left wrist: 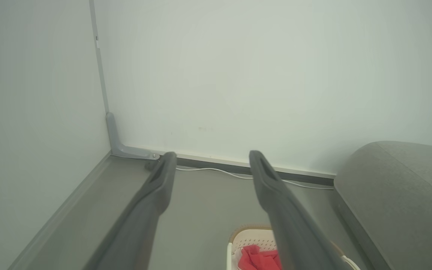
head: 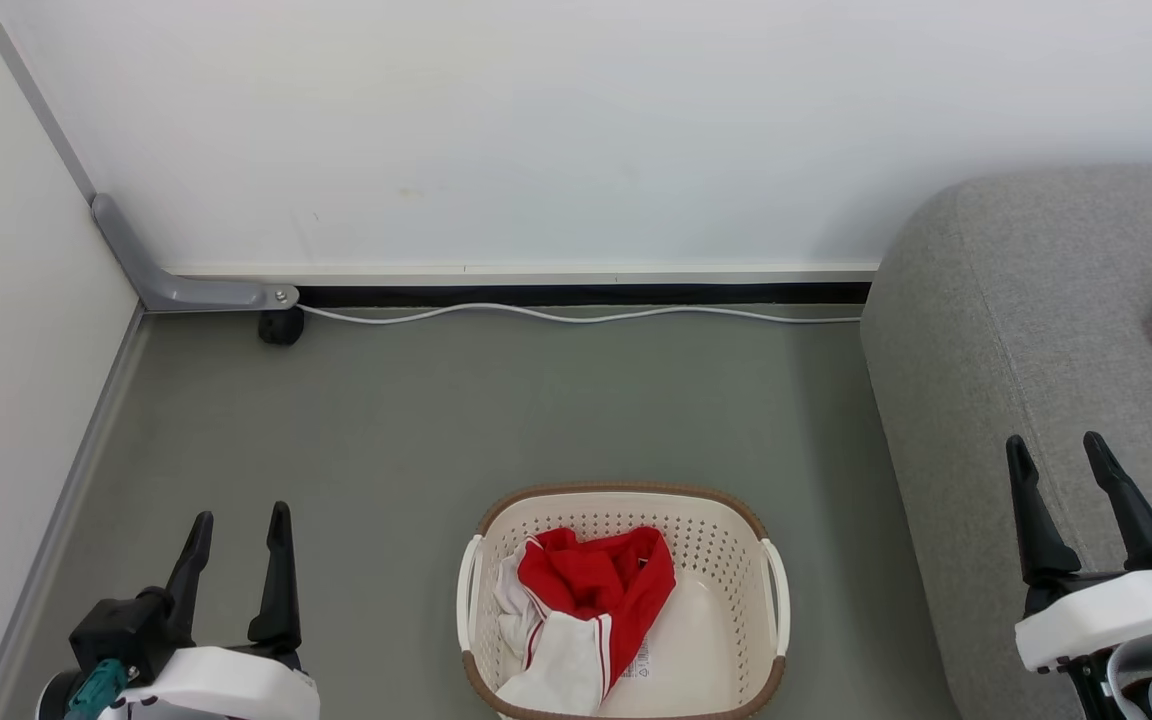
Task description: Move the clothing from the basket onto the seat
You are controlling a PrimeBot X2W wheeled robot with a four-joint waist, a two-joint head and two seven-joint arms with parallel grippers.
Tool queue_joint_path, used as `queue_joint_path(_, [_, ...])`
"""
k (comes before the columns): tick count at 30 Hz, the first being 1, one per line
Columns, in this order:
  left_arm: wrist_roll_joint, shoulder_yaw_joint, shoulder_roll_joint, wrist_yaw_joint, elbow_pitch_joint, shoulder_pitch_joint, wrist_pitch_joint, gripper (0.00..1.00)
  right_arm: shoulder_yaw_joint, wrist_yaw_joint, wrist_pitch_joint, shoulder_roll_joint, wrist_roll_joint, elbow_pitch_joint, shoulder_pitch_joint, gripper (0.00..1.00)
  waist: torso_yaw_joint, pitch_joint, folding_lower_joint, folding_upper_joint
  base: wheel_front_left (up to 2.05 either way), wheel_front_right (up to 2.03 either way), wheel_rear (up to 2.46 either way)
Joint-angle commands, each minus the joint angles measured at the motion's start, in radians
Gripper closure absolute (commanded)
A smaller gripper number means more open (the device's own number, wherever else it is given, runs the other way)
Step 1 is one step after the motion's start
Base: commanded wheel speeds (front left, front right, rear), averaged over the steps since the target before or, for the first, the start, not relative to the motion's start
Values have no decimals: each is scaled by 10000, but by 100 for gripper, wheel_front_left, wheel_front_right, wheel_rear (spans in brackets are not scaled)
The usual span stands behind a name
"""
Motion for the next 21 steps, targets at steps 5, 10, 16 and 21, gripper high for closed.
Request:
queue_joint_path(5, [-119, 192, 108, 21, -646, 75, -63, 0, 117, 40, -105, -19, -186, -506, 99, 0, -5, -4, 0, -1, 0, 0, 0])
queue_joint_path(10, [-135, -37, 107, 51, -776, 135, -63, 0, 30, 40, -105, 71, -268, -510, 146, 0, -31, 10, 0, -1, 0, 0, 0])
queue_joint_path(16, [-183, -181, 107, 101, -810, 111, -63, 0, 31, 40, -105, 155, -339, -513, 88, 0, -122, 50, 0, -1, 0, 0, 0])
queue_joint_path(21, [-215, -240, 107, 139, -804, 105, -63, 0, 55, 40, -105, 151, -329, -472, 54, 0, -171, 67, 0, -1, 0, 0, 0])
